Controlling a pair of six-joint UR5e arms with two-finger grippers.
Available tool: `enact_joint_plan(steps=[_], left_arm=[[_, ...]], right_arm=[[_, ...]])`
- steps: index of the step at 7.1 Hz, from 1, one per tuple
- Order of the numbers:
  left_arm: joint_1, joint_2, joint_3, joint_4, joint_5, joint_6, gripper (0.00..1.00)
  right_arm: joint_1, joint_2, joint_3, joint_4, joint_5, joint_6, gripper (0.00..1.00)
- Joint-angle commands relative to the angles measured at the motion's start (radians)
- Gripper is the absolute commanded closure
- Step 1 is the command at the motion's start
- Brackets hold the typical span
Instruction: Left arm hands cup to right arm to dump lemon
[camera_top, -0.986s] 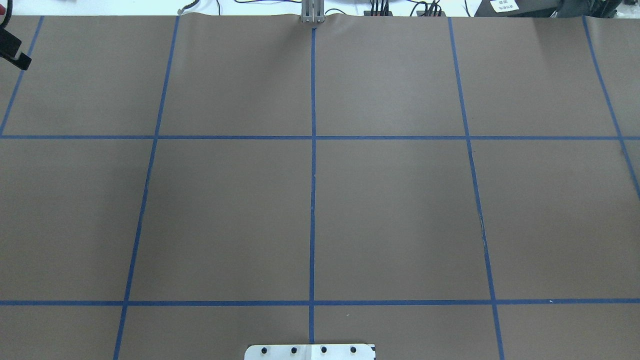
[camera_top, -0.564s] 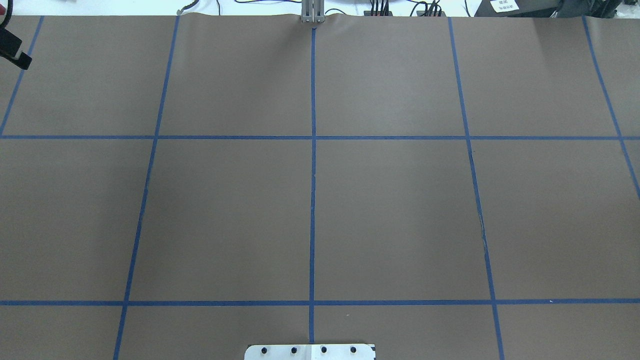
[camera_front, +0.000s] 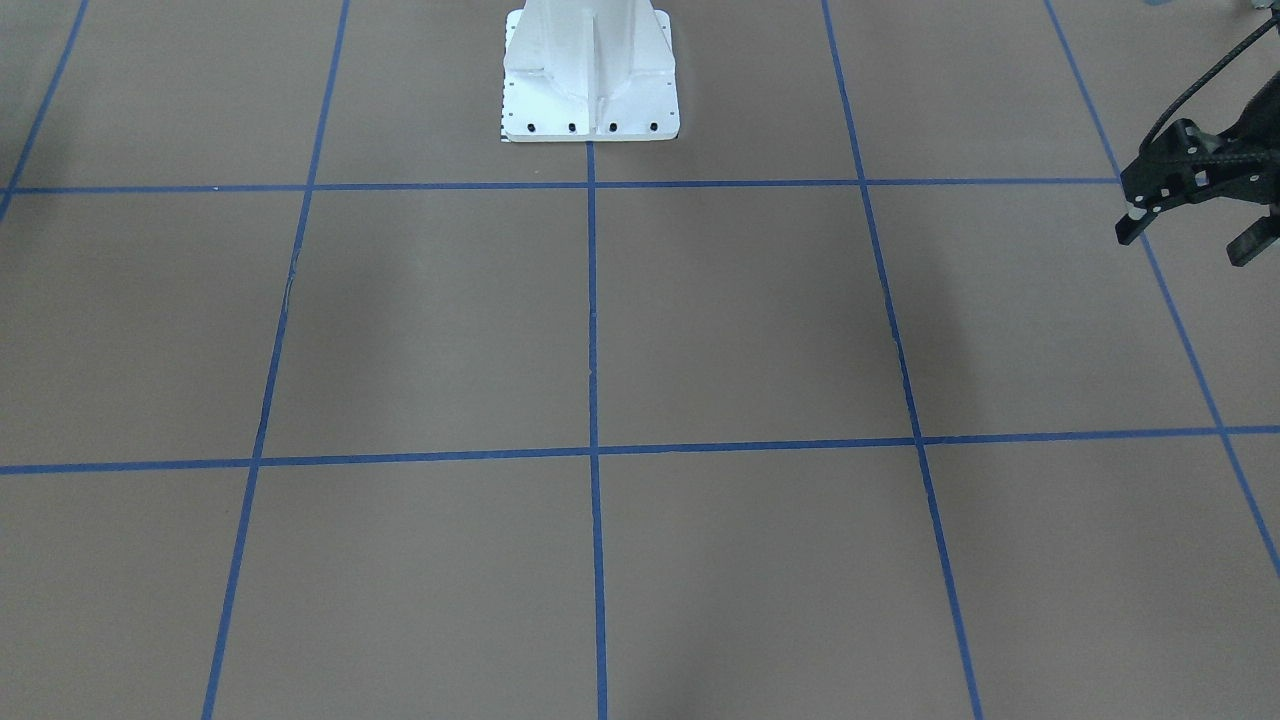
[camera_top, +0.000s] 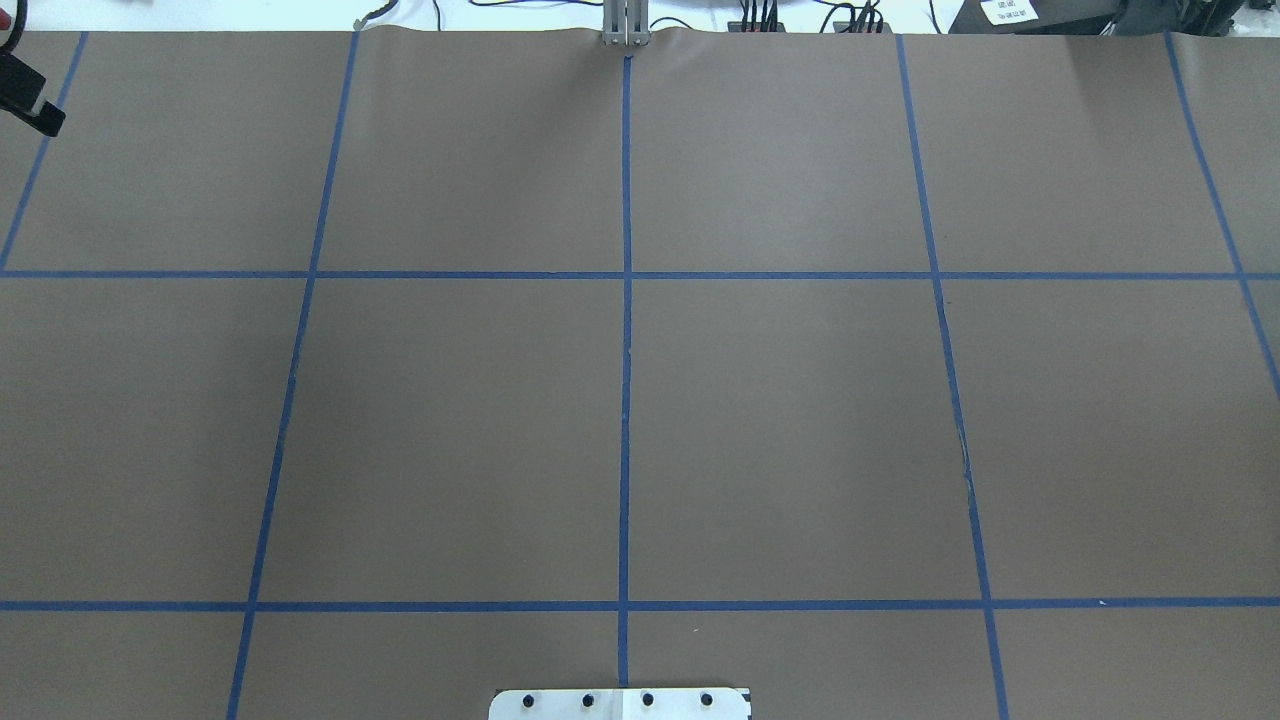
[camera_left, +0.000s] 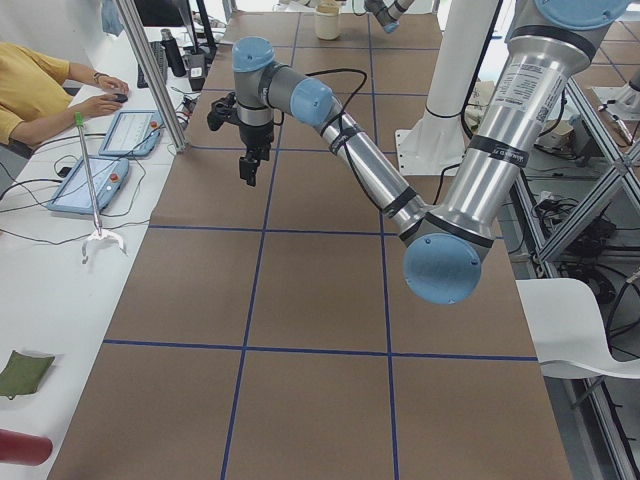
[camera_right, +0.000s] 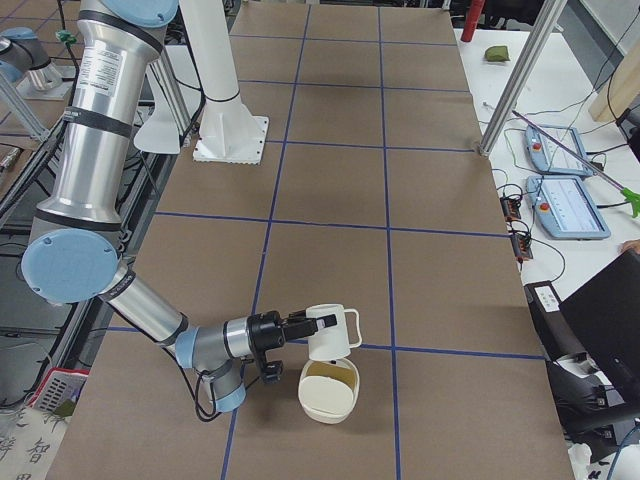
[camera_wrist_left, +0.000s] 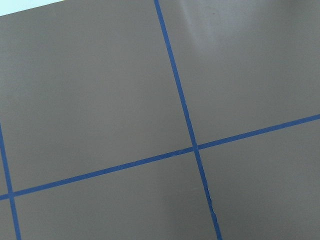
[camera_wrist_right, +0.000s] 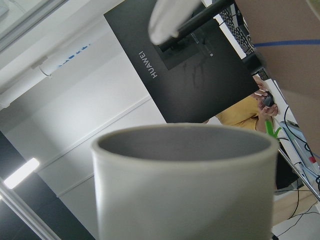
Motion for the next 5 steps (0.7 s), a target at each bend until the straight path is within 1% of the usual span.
enact_joint_plan(steps=[1, 2, 3, 5], left_arm=[[0.002, 0.000, 0.003, -0.001, 0.000, 0.000, 0.00], [0.000, 0.000, 0.004, -0.001, 0.000, 0.002, 0.00], [0.002, 0.000, 0.004, -0.001, 0.000, 0.000, 0.00], [0.000, 0.000, 0.003, -0.001, 0.000, 0.000, 0.00]], right_arm=[[0.000, 0.003, 0.001, 0.000, 0.000, 0.037, 1.00], [0.000, 0.004, 0.007, 0.003, 0.000, 0.046, 1.00], [0.002, -0.002, 0.014, 0.066, -0.002, 0.125, 1.00], [0.002, 0.000, 0.015, 0.121, -0.003, 0.178, 1.00]])
